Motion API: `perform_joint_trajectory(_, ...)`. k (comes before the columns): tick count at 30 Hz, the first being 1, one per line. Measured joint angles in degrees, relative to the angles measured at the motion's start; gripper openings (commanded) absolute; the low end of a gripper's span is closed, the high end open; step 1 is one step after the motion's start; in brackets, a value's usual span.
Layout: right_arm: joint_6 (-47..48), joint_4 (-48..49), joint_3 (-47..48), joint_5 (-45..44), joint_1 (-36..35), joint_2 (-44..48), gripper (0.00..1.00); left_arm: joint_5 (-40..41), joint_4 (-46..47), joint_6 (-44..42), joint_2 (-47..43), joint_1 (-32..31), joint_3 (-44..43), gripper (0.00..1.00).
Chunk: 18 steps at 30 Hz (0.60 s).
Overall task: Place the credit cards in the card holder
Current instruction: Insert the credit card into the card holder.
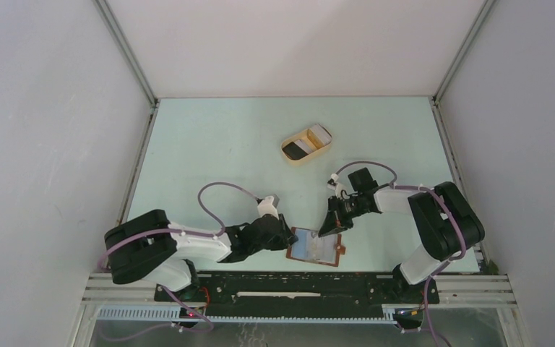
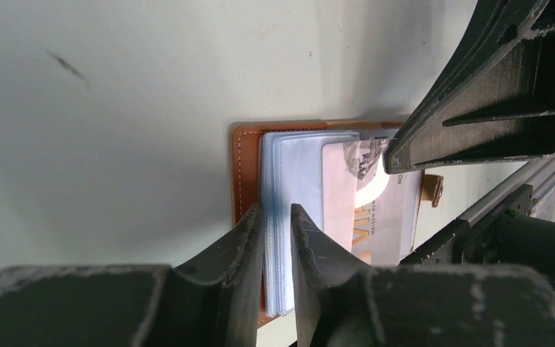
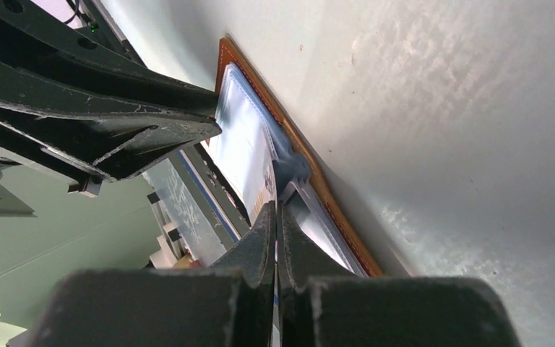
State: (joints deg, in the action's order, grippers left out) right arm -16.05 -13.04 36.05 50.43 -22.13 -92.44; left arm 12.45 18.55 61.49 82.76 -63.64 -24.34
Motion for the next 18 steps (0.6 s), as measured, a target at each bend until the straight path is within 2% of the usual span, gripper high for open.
perform_joint_trajectory(7, -1.90, 3.63, 0.00, 0.96, -0.02, -0.55, 0.00, 0.90, 1.60, -0.02, -4.74, 0.00, 4.48, 0.33)
perform_joint_trajectory(12, -3.85, 5.97, 0.00, 1.38, 0.50, -1.84, 0.00, 0.96, 3.15, -0.55, -7.54, 0.00, 7.06, 0.43)
perform_joint_trajectory(18, -4.04, 6.49, 0.55, 2.25, -0.02, -4.13, 0.01, 0.92, 3.19, -1.05, -8.63, 0.00, 7.56, 0.46)
